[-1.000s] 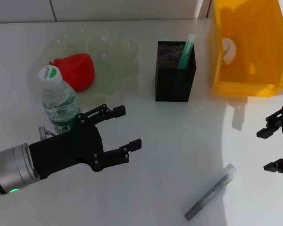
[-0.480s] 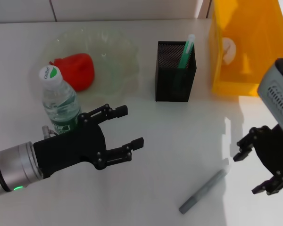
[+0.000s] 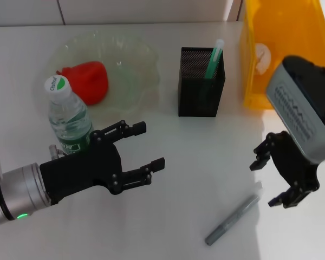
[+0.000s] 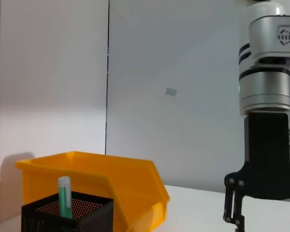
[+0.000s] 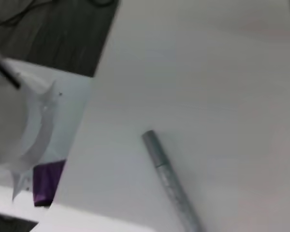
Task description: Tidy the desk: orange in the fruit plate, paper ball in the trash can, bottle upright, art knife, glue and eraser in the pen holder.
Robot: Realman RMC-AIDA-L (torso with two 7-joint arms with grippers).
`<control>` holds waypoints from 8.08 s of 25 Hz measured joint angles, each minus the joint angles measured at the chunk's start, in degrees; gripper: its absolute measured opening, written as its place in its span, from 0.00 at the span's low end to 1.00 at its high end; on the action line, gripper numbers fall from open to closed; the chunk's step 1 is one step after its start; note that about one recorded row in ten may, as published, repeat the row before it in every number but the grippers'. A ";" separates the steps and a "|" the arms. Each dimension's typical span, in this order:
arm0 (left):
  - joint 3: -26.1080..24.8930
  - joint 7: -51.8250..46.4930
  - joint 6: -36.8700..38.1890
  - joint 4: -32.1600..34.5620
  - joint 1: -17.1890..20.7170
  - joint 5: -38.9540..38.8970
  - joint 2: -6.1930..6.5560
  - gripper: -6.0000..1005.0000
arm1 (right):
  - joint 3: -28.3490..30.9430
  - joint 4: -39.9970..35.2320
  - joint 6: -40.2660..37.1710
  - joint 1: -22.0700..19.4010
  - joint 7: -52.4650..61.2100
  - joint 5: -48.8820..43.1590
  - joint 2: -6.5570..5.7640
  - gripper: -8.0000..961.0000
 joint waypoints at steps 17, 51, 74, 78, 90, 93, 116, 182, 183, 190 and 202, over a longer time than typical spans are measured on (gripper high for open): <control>1.39 0.56 -0.79 0.37 -0.47 0.08 0.09 0.80 | -5.08 -8.38 2.52 -7.07 25.33 -1.44 0.10 0.70; 2.12 0.71 -1.80 0.43 -1.31 0.07 -0.09 0.80 | -14.30 6.53 12.21 -0.86 0.71 0.07 -0.05 0.60; 2.28 0.45 -1.49 0.43 -1.04 0.07 -0.08 0.80 | -17.11 9.90 13.67 0.14 -0.26 -0.70 -0.01 0.33; 2.29 0.44 -1.49 0.43 -0.91 0.07 -0.08 0.80 | -17.23 10.77 13.77 0.35 -0.35 -1.23 -0.02 0.14; 2.28 0.45 -1.35 0.43 -1.04 0.07 -0.08 0.80 | -10.02 2.62 8.40 -0.19 -0.28 -2.90 0.00 0.15; 2.28 0.79 -1.34 0.43 -1.10 -0.02 -0.09 0.80 | -6.27 -4.62 7.77 -1.00 -0.27 -5.94 -0.12 0.15; 2.28 0.89 -0.53 1.22 -1.76 -0.34 -0.42 0.80 | -5.78 -14.36 25.37 4.00 -10.62 -21.90 -0.25 0.15; 2.78 1.06 -0.85 0.51 -0.79 -2.48 -0.44 0.80 | -17.73 15.21 28.80 24.04 -13.87 -22.31 -4.48 0.16; 2.80 1.06 -0.88 0.51 -0.79 -2.48 -0.43 0.80 | -17.82 15.23 28.89 24.07 -13.87 -22.31 -4.50 0.16; 2.81 1.06 -0.95 0.51 -0.76 -2.48 -0.44 0.80 | -18.60 16.02 29.08 24.84 -13.77 -22.31 -4.53 0.16; 2.78 1.06 -0.97 0.51 -0.75 -2.48 -0.44 0.80 | -20.18 16.74 29.02 26.43 -11.45 -22.31 -4.55 0.16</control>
